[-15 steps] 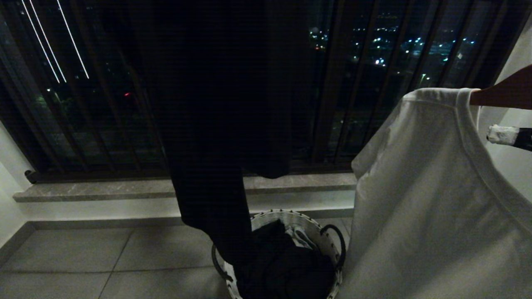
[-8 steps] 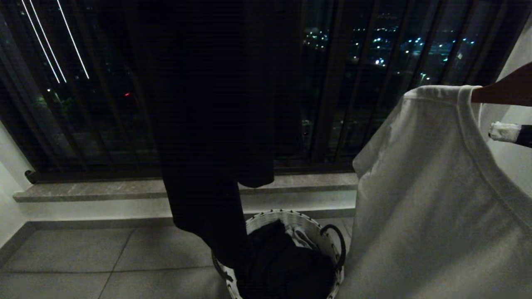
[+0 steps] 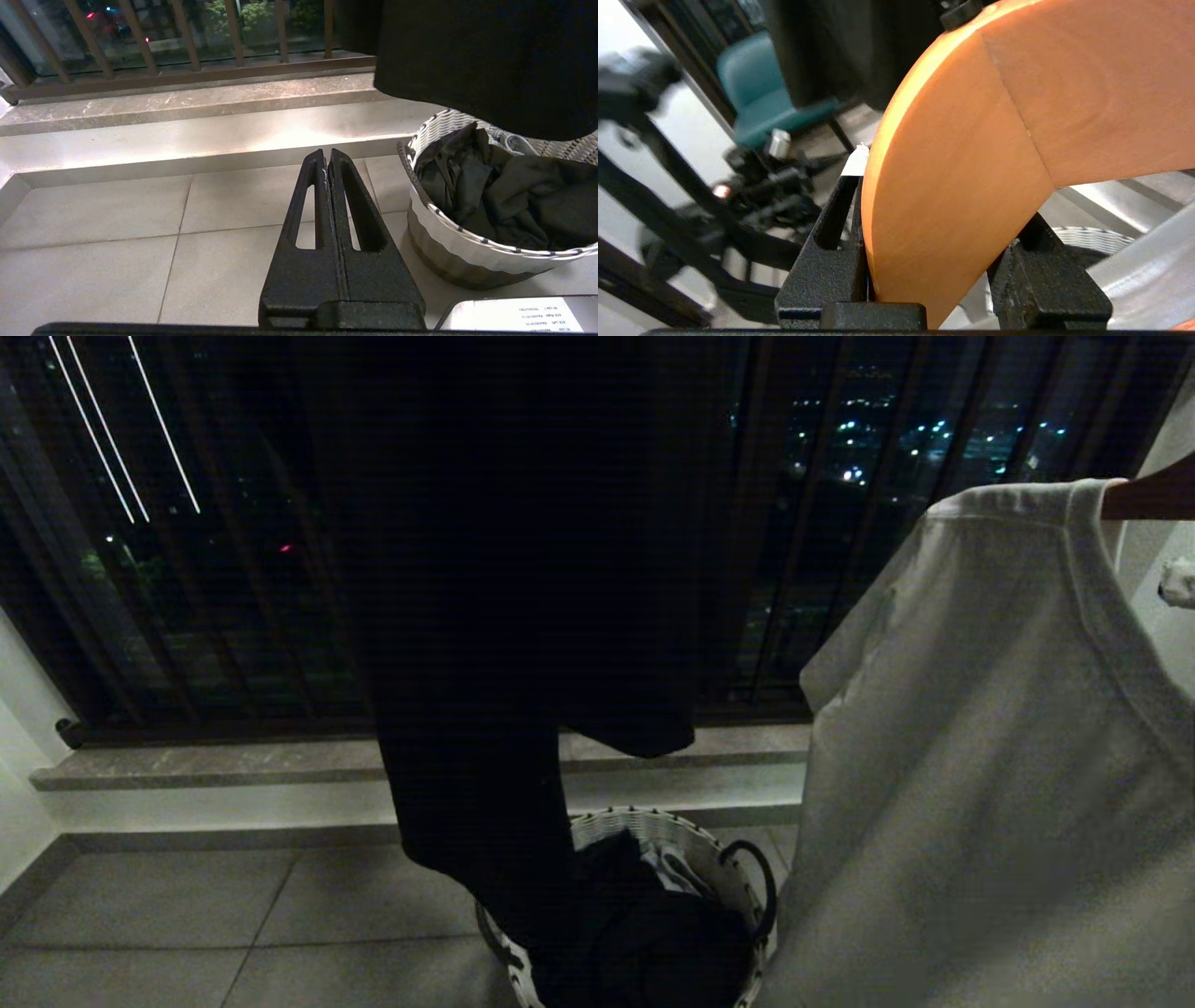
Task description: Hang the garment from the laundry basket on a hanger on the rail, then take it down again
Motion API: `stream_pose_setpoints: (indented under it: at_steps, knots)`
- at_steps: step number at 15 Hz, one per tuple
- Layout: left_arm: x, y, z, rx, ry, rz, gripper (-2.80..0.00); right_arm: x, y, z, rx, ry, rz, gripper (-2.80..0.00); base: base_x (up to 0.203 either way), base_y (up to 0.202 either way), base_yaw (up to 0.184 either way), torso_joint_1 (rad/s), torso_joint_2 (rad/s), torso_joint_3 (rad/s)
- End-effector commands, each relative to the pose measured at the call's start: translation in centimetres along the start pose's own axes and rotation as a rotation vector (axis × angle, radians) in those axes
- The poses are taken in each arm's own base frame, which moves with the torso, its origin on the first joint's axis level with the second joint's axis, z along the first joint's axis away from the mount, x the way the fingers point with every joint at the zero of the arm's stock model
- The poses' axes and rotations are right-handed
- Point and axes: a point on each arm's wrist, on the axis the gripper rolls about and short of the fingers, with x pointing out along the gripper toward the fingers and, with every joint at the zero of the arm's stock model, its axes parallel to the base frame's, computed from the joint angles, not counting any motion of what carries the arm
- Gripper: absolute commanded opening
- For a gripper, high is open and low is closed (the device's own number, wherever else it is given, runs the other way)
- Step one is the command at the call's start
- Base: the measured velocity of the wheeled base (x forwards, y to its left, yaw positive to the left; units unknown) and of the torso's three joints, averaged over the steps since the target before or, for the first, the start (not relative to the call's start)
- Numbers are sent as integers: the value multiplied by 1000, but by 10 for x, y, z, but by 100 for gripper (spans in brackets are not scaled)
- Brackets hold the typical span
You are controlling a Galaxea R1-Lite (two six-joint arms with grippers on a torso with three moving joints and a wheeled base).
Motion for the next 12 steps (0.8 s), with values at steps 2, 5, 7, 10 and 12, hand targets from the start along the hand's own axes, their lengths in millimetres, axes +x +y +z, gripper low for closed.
stream_pose_setpoints:
  at_steps: [2,5,7,10,12]
  knots:
    - [0,0,0,1,1,0,-280,0,9,14,-12,-16,3,-280,0,0,0,0,0,0]
    - [0,0,-1,0,1,0,-280,4,-7,20,8,-33,-37,-280,0,0,0,0,0,0]
    - [0,0,0,0,1,-1,-280,7,-22,21,35,-26,-41,-280,0,0,0,0,0,0]
    - [0,0,0,0,0,0,-280,13,-44,22,68,-16,-47,-280,0,0,0,0,0,0]
    - [0,0,-1,1,1,-2,-280,18,-61,26,83,-10,-49,-280,0,0,0,0,0,0]
